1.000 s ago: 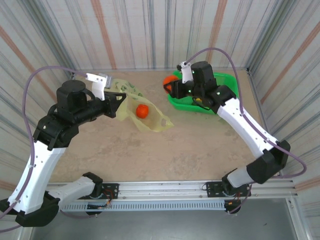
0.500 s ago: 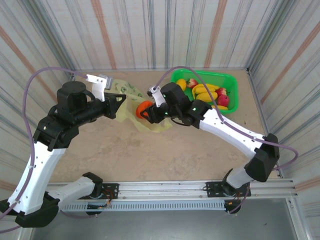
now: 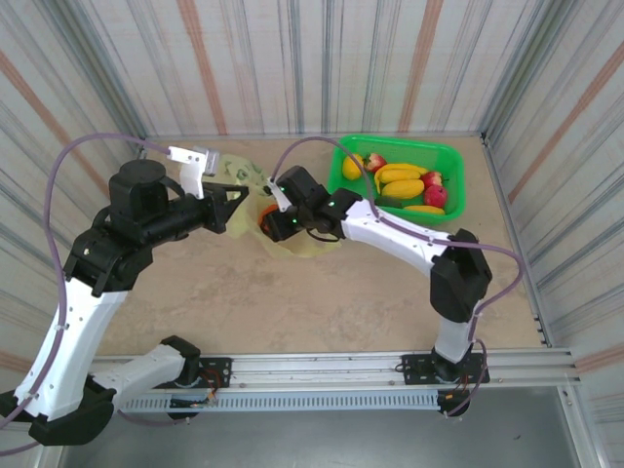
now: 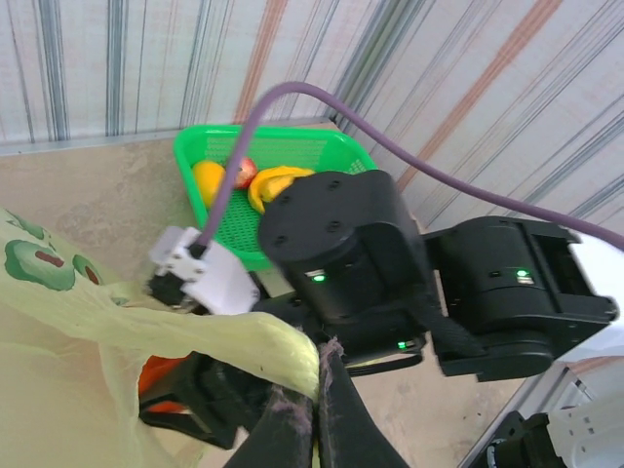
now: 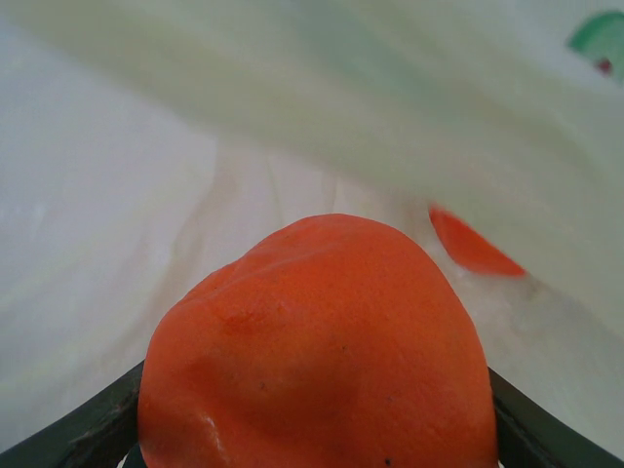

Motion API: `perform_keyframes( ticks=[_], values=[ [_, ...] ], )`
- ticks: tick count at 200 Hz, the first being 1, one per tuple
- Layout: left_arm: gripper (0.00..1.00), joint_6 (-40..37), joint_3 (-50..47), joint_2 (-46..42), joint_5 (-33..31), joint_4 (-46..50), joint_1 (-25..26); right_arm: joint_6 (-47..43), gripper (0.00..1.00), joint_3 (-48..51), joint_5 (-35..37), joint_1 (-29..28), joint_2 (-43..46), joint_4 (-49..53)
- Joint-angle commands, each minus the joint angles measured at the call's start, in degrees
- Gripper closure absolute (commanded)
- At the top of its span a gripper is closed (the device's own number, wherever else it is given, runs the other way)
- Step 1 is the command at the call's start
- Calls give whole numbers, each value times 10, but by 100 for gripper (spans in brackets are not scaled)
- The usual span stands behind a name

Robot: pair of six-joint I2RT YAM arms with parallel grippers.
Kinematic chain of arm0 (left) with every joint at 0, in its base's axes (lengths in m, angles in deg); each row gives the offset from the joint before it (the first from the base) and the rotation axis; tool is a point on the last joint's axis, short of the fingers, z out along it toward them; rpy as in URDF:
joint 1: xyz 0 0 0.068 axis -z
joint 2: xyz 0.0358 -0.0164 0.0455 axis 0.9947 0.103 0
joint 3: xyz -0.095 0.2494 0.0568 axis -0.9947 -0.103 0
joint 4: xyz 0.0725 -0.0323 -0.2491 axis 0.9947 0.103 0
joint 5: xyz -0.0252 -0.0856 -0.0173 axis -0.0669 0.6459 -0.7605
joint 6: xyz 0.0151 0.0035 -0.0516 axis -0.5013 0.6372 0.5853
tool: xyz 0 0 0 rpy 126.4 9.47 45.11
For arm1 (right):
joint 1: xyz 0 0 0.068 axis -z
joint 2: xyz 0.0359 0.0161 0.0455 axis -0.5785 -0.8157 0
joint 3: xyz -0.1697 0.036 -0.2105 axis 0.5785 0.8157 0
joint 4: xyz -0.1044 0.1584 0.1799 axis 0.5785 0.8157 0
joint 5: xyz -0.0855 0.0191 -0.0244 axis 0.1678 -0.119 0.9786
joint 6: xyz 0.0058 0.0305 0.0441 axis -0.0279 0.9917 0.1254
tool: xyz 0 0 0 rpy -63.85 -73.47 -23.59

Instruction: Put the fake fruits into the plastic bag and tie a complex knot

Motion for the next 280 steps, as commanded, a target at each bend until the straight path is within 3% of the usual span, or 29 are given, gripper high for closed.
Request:
perform_keyframes(
  ticks=[1, 39, 59, 73, 108, 206, 257, 280],
  values=[
    [100, 21, -13, -7, 27, -17, -3, 30, 40, -57, 39, -11, -35, -7],
    [100, 30, -24, -13, 29, -25, -3, 57, 39, -125, 91, -9, -104, -14],
    [100, 30, -26, -14, 24, -25, -3, 63, 8, -158, 99, -9, -133, -6],
    [100, 27, -27, -15, 19, -22, -3, 64, 0, -176, 94, -9, -141, -1],
    [100, 19, -27, -18, 8, -16, -3, 55, 0, -136, 84, -10, -118, -16],
    [100, 1, -44, -31, 5, -5, -3, 25, 14, 8, 17, 1, 51, -53],
    [100, -4, -40, -32, 7, -4, -3, 26, 24, 71, -17, 20, 107, -58],
    [100, 0, -34, -30, 11, -9, -3, 22, 36, 58, -29, 16, 90, -26]
  ],
)
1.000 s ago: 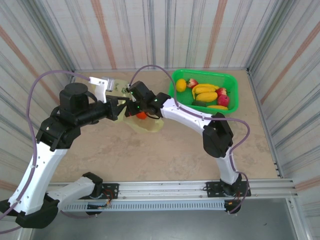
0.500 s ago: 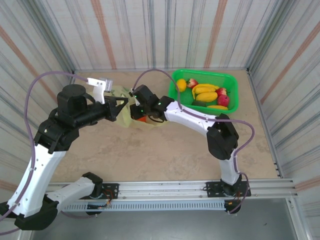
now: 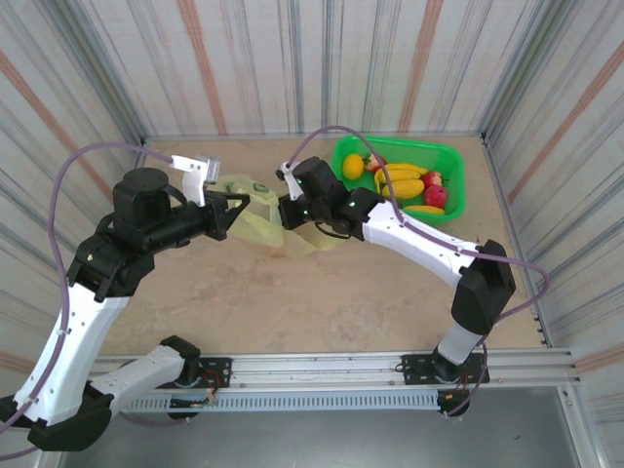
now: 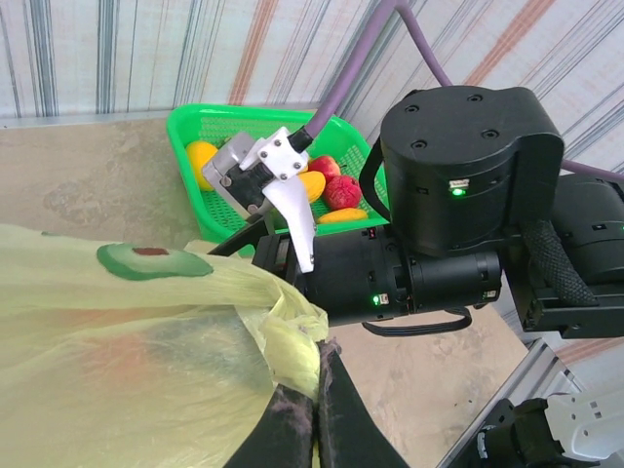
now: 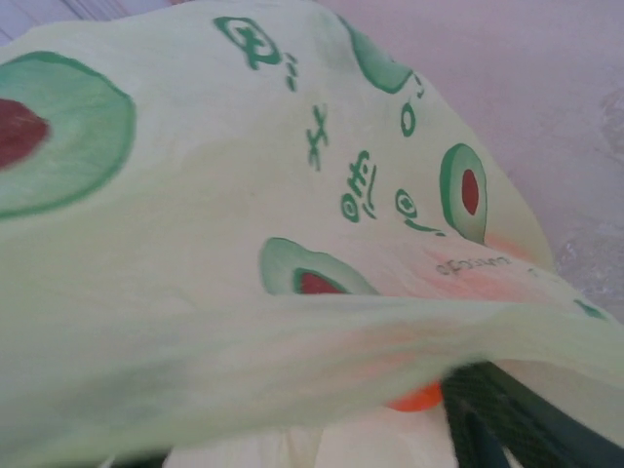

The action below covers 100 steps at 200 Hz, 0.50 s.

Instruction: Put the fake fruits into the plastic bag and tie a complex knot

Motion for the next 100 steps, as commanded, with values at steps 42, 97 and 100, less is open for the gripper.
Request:
perform_keyframes(
  ticks=[42, 97, 100],
  values=[
    [100, -1, 13, -4, 18, -15, -3, -7, 39, -33, -33, -19, -58, 62],
    [100, -10, 6, -10, -5, 2, -3, -16, 59, -46, -26, -25, -47, 63],
    [100, -10, 5, -10, -5, 3, -3, -16, 59, -44, -29, -23, -41, 61]
  ],
)
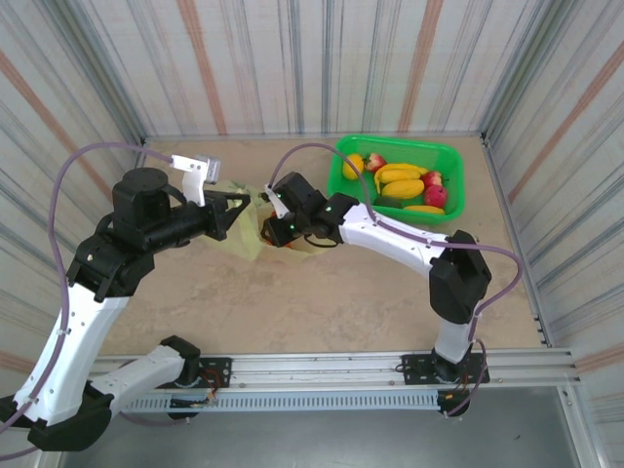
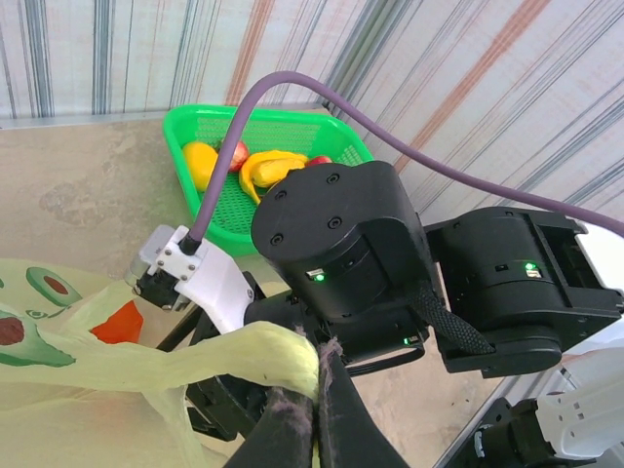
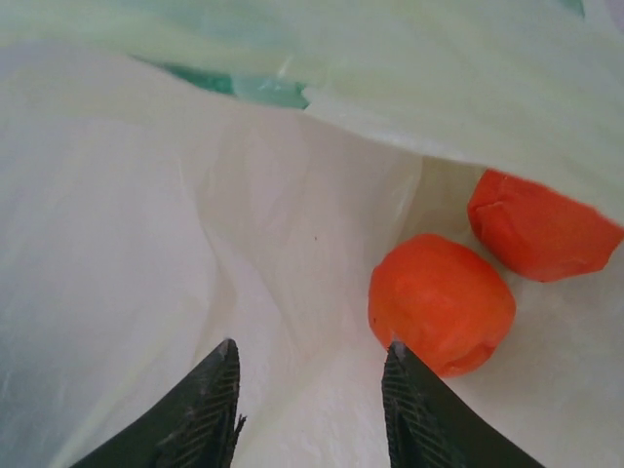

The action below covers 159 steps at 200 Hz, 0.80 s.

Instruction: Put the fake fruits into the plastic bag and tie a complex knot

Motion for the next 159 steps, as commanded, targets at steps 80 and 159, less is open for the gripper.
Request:
perform_keyframes(
  ticks=[80, 159],
  values=[
    [100, -18, -3, -5, -11, -10, -3, 89, 54, 92, -168, 182, 218, -103],
    [100, -21, -3, 1, 11, -30, -3, 34, 42, 47, 133, 363, 127, 136]
  ],
)
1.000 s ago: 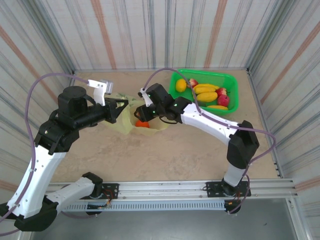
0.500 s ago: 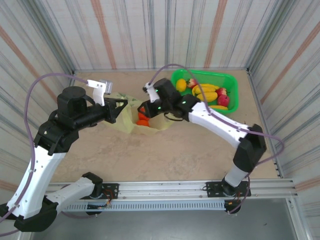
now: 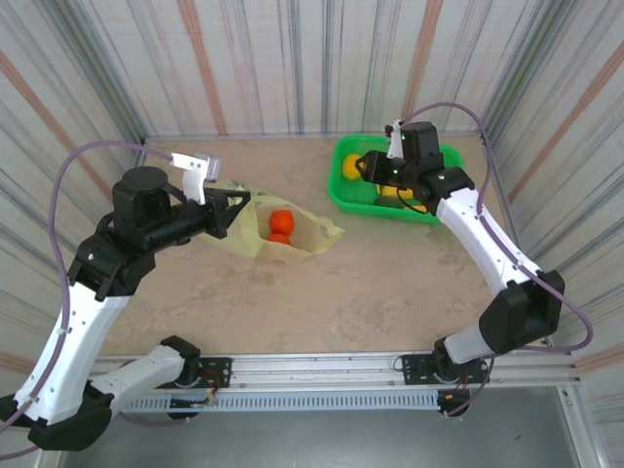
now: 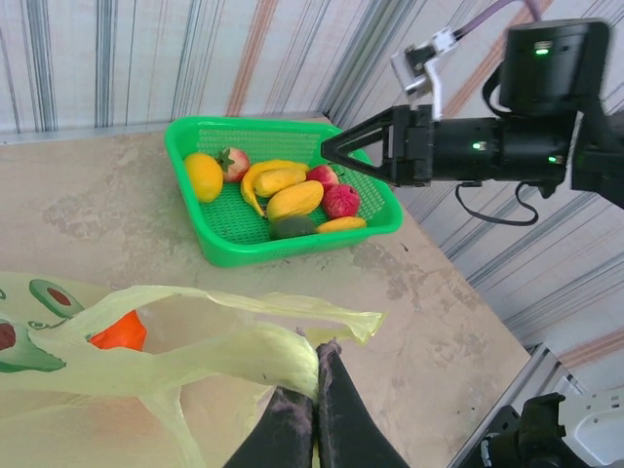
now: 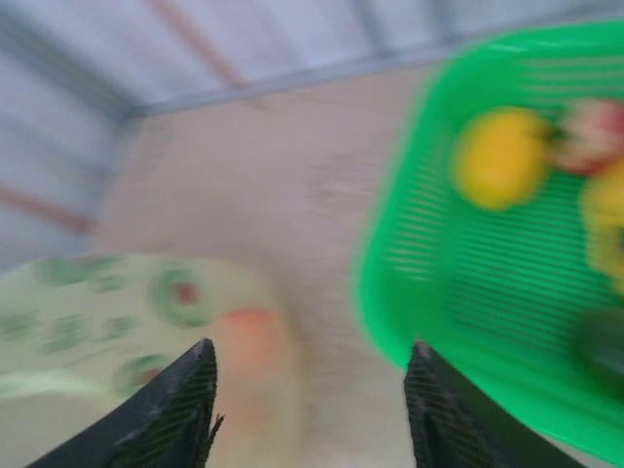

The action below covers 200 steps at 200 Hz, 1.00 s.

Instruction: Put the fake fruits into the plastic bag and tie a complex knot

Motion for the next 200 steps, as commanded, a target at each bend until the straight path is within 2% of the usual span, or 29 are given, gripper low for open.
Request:
perform_keyframes(
  ticks=[1, 20, 52, 87, 102, 134, 179, 200],
  values=[
    [100, -14, -4, -2, 15, -16, -3, -35, 42, -38, 150, 29, -63, 129],
    [100, -12, -16, -4, 21, -25, -3, -47, 37, -62, 186, 61, -114, 166],
    [100, -16, -27, -7, 24, -32, -3, -69, 34, -95, 234, 98, -175, 183],
    [100, -19, -32, -7, 27, -36, -3, -10, 33, -134, 136, 130, -236, 173],
    [100, -20, -34, -6, 26, -37, -3, 54, 34, -155, 128, 134, -261, 175],
    [100, -20, -33, -11, 27, -35, -2, 202, 34, -160, 48, 149, -297, 130],
    [100, -24, -30, -14, 22, -27, -2, 279, 31, -207, 68, 154, -362, 137],
    [100, -26, -30, -14, 18, -24, -2, 287, 28, -214, 50, 159, -389, 121]
  ],
)
